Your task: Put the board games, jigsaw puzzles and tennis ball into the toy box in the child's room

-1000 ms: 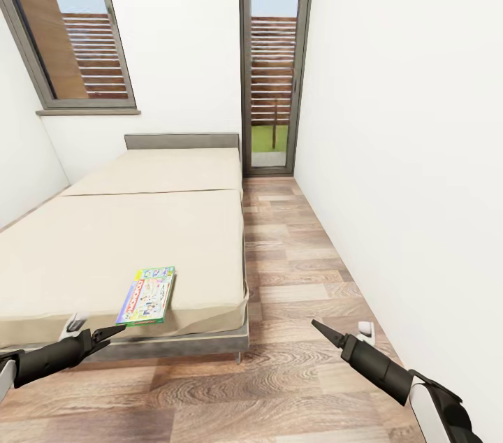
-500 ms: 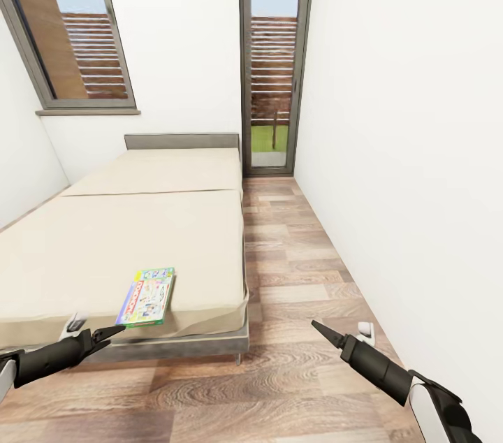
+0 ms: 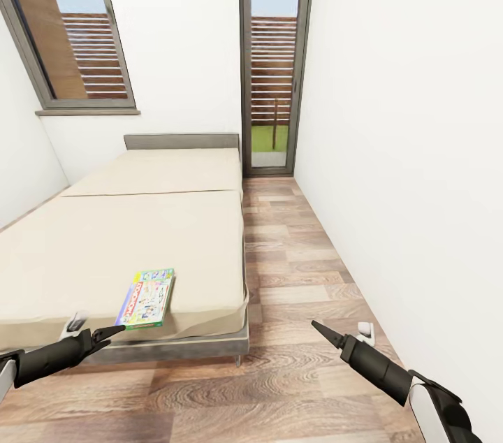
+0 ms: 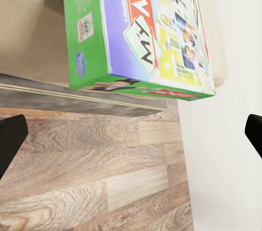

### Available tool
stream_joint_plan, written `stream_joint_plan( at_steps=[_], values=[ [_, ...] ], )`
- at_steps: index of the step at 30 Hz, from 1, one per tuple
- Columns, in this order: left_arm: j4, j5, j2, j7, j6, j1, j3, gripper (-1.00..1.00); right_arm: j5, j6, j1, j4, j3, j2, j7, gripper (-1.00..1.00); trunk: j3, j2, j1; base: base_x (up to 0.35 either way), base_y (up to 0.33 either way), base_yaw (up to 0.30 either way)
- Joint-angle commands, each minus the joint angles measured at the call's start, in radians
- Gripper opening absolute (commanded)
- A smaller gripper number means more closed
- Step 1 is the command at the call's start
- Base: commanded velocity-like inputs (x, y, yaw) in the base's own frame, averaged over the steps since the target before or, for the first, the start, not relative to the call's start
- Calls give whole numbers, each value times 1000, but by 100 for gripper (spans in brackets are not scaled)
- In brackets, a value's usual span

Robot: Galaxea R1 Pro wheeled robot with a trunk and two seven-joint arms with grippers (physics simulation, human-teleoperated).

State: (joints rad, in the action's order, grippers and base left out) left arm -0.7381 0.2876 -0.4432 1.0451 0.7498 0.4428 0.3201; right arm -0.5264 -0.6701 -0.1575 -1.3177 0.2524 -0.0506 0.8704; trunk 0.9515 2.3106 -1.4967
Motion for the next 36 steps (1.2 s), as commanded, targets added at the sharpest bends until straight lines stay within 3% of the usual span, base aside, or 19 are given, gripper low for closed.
stream_joint_plan(
  at_steps=[1,11,36],
  values=[
    [0,4,0,1,6,0,0,100,-4,-6,-1,0,1,0,1,100,1,0,0,0,0,0],
    [0,4,0,2,6,0,0,100,-4,-6,-1,0,1,0,1,100,32,70,-38,0,0,0],
    [0,4,15,3,6,0,0,100,-3,-6,-1,0,1,1,1,100,39,84,-46,0,0,0]
  ],
)
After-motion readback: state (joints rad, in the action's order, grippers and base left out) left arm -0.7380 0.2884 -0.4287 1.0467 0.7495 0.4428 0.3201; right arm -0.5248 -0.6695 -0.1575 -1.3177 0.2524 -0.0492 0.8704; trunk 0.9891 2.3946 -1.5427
